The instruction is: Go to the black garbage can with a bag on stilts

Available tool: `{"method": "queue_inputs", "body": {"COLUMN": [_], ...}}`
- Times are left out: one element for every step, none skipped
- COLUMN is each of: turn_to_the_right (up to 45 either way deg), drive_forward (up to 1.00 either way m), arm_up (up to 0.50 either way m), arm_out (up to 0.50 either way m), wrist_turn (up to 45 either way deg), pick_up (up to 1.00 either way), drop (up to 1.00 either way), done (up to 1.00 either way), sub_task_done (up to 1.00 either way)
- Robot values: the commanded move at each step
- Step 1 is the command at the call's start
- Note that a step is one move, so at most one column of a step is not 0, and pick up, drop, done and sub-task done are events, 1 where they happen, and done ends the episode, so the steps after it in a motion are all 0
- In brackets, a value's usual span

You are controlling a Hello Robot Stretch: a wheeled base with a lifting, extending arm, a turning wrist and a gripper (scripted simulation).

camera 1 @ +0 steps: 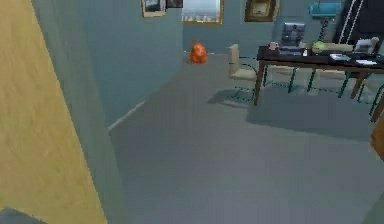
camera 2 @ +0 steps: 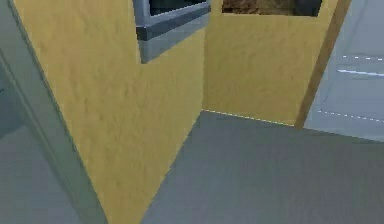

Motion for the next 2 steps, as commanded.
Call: {"method": "queue_inputs", "body": {"turn_to_the_right": [0.0,0.0], "drive_forward": [1.00,1.00], "arm_up": [0.00,0.00], "arm_out": [0.00,0.00], "wrist_turn": [0.0,0.0], "pick_up": [0.00,0.00], "drop": [0.00,0.00], "done": [0.00,0.00], "sub_task_done": [0.00,0.00]}}
